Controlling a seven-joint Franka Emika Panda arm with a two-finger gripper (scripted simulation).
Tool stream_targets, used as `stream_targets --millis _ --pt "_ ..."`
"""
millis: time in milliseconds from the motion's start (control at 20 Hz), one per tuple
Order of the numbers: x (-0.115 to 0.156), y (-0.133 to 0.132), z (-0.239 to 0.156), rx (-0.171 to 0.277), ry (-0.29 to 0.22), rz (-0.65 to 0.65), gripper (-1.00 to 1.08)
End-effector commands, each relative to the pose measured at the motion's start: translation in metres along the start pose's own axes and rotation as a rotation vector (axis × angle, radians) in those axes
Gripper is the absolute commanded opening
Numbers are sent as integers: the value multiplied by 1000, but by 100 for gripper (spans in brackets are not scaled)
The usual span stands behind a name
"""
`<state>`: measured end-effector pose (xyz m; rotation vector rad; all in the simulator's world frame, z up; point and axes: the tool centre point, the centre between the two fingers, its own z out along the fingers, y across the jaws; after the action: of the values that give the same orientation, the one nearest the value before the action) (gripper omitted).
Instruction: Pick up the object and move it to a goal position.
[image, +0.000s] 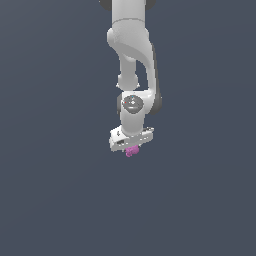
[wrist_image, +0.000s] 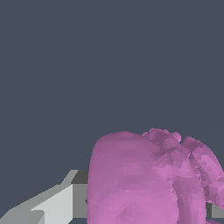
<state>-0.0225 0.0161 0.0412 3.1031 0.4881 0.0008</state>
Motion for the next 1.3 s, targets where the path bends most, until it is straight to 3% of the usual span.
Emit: stream_targets --millis 0,400,1000,1250 --pt "0 -2 -1 0 0 0 -100" --pt "11 -38 -23 0 0 0 -100" --pt "49 -155 -98 0 0 -1 -100" --pt "63 -191 -121 0 0 -1 -100"
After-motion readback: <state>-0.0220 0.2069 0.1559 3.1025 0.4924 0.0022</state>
